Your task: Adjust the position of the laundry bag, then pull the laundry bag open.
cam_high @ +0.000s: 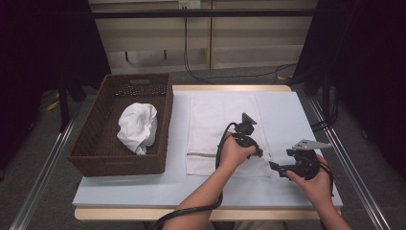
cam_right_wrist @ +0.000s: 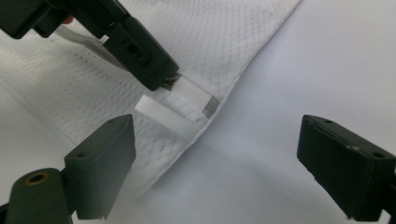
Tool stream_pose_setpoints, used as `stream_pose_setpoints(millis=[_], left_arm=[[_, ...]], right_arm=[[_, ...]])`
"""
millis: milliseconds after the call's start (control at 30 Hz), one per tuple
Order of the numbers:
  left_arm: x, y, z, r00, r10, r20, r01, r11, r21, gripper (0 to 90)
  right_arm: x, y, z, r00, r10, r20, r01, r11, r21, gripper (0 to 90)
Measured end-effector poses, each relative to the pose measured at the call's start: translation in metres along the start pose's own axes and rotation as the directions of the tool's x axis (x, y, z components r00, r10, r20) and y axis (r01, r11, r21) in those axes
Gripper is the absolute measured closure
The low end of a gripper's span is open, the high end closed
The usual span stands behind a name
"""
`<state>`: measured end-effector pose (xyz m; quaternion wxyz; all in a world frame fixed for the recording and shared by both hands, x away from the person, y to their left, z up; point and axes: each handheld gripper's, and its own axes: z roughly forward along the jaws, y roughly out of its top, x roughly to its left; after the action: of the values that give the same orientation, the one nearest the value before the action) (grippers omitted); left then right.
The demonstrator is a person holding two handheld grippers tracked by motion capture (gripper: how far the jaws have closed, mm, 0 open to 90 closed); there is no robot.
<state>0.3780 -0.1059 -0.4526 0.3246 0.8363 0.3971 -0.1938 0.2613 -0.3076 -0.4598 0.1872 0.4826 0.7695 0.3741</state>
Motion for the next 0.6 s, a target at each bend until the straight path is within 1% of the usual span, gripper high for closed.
stream_pose_setpoints(millis=[33, 67, 100, 133, 200, 233, 267, 300, 333, 367, 433, 467, 500, 567, 600], left_arm=[[0.0, 0.0, -0.001, 1.0, 0.006, 0.002, -0.006, 1.0, 0.003, 86.6], [0.0, 0.0, -0.002, 1.0, -0.001, 0.006, 0.001, 1.0, -0.002, 86.7], [0.001, 0.0, -0.003, 1.0, 0.0, 0.009, 0.0, 1.0, -0.005, 86.7], [0.0, 0.0, -0.004, 1.0, -0.006, -0.003, 0.006, 1.0, -0.001, 86.7], [-0.001, -0.001, -0.004, 1.0, -0.007, 0.001, 0.007, 1.0, -0.007, 86.7], [-0.001, -0.001, -0.005, 1.0, 0.007, 0.0, -0.007, 1.0, -0.002, 86.7], [-0.001, -0.001, -0.006, 1.0, 0.006, 0.0, -0.006, 1.0, -0.001, 86.7], [-0.002, -0.001, -0.007, 1.0, 0.0, 0.0, 0.0, 1.0, -0.004, 86.7], [-0.001, -0.001, -0.008, 1.0, 0.008, -0.001, -0.008, 1.0, -0.002, 86.7], [-0.002, 0.0, -0.009, 0.9999, 0.006, -0.014, -0.006, 1.0, -0.005, 86.7], [-0.002, 0.0, -0.011, 0.9999, -0.009, -0.015, 0.008, 0.9999, -0.01, 86.7], [-0.001, 0.0, -0.012, 0.9998, -0.018, -0.008, 0.018, 0.9997, -0.013, 86.7], [-0.001, 0.001, -0.013, 0.9998, -0.018, -0.004, 0.018, 0.9997, -0.016, 86.7], [-0.001, 0.002, -0.014, 0.9998, -0.018, -0.004, 0.018, 0.9997, -0.016, 86.7], [-0.002, 0.002, -0.015, 0.9997, -0.023, -0.006, 0.022, 0.9995, -0.023, 86.6]], right_arm=[[0.0, 0.0, 0.0, 1.0, 0.004, 0.002, -0.004, 1.0, 0.0, 11.0], [-0.001, 0.0, 0.0, 1.0, 0.007, 0.005, -0.007, 1.0, 0.002, 10.9], [-0.001, 0.0, 0.0, 1.0, 0.004, 0.002, -0.004, 1.0, 0.006, 10.9], [-0.002, 0.0, 0.0, 1.0, 0.008, 0.002, -0.008, 1.0, 0.006, 11.0], [-0.002, 0.001, 0.0, 0.9999, 0.014, 0.001, -0.014, 1.0, -0.002, 11.0], [-0.001, 0.002, 0.0, 0.9998, 0.017, 0.008, -0.016, 1.0, -0.005, 11.0], [0.0, 0.003, 0.0, 0.9998, 0.02, 0.003, -0.02, 1.0, -0.007, 11.4], [0.0, 0.005, -0.001, 0.9996, 0.027, 0.008, -0.027, 0.999, -0.018, 11.9], [0.0, 0.006, -0.001, 0.9996, 0.029, 0.009, -0.028, 0.999, -0.029, 13.3], [0.001, 0.007, -0.002, 0.9993, 0.036, 0.007, -0.036, 0.999, -0.034, 14.9], [0.001, 0.01, -0.004, 0.9984, 0.057, -0.004, -0.057, 0.997, -0.053, 16.4], [0.002, 0.011, -0.005, 0.9978, 0.066, 0.005, -0.066, 0.996, -0.059, 16.4], [0.002, 0.011, -0.005, 0.9971, 0.075, 0.011, -0.074, 0.996, -0.055, 17.0], [0.001, 0.012, -0.004, 0.9946, 0.103, 0.014, -0.102, 0.993, -0.058, 22.1], [0.0, 0.013, -0.004, 0.9939, 0.11, 0.001, -0.11, 0.992, -0.059, 28.1]])
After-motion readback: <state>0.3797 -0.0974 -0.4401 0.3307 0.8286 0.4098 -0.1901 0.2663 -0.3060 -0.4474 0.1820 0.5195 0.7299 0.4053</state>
